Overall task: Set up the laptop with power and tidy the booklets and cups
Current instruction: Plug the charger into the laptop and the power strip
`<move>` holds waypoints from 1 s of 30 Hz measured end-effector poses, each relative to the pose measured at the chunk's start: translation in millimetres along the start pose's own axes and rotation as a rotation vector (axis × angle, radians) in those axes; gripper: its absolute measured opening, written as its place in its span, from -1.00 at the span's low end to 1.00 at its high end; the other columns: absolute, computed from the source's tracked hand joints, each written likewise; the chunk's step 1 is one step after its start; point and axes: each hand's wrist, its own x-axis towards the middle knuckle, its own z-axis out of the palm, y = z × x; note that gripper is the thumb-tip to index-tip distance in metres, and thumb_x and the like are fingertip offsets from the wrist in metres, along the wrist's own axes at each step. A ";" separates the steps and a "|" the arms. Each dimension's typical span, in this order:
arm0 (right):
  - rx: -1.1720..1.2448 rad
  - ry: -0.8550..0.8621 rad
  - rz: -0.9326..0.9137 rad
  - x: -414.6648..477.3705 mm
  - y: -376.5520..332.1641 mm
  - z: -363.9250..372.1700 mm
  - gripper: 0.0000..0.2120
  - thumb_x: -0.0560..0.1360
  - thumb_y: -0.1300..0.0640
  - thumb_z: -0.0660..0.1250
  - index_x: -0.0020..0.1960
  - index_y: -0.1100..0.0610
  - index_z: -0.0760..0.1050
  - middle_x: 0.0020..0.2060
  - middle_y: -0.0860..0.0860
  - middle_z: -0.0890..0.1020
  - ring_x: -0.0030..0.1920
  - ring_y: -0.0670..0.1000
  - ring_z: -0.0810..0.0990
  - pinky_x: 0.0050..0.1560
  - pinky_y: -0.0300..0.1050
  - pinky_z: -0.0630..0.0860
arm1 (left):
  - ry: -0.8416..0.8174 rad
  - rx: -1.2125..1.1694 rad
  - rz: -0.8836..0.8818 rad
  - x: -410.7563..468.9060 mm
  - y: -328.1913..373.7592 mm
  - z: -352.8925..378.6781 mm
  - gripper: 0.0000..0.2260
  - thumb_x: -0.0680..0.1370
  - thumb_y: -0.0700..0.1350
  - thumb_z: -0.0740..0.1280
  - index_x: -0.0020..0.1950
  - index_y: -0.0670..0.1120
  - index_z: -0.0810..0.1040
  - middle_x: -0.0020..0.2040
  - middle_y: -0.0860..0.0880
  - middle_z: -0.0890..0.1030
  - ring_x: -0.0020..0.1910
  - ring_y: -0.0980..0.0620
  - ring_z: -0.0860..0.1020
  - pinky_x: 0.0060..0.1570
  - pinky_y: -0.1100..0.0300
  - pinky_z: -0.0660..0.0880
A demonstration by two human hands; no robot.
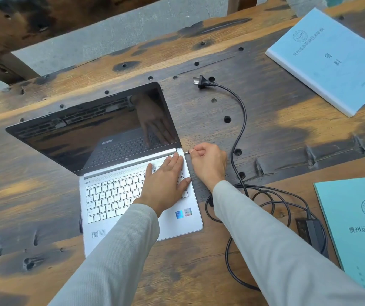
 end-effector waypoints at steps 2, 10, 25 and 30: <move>-0.017 -0.012 -0.002 0.8 -1.6 -0.3 -0.91 0.51 0.04 0.44 -0.07 0.05 0.68 -0.19 -0.03 0.74 -0.07 0.04 0.67 0.03 -0.14 0.56 | 0.001 -0.009 -0.005 0.0 0.1 0.5 -0.41 0.66 0.21 0.07 0.63 0.01 0.06 0.65 0.07 0.04 0.61 0.08 0.04 0.53 -0.21 0.01; -0.125 -0.099 -0.035 6.6 -1.8 -5.8 -0.89 0.52 0.03 0.43 -0.05 0.06 0.67 -0.14 0.04 0.73 -0.06 0.07 0.66 -0.04 -0.26 0.45 | -0.007 -0.009 -0.016 -0.6 1.2 0.2 -0.39 0.65 0.22 0.06 0.64 0.01 0.03 0.66 0.07 0.02 0.61 0.08 0.03 0.54 -0.20 0.01; -0.036 -0.059 0.030 4.0 1.2 0.5 -0.83 0.44 -0.01 0.51 -0.23 0.06 0.64 -0.31 -0.04 0.69 -0.21 -0.02 0.62 -0.11 -0.23 0.53 | -0.011 -0.008 -0.009 -1.8 1.9 -2.7 -0.40 0.66 0.21 0.07 0.64 0.01 0.03 0.66 0.06 0.02 0.61 0.08 0.02 0.53 -0.20 0.03; -0.071 -0.043 -0.025 1.2 0.7 1.6 -0.85 0.48 0.03 0.48 -0.21 0.08 0.64 -0.29 -0.02 0.68 -0.20 0.04 0.62 -0.11 -0.15 0.55 | -0.006 -0.017 -0.021 -2.0 4.7 -3.0 -0.40 0.66 0.21 0.08 0.64 0.00 0.05 0.66 0.05 0.03 0.61 0.07 0.02 0.53 -0.21 0.01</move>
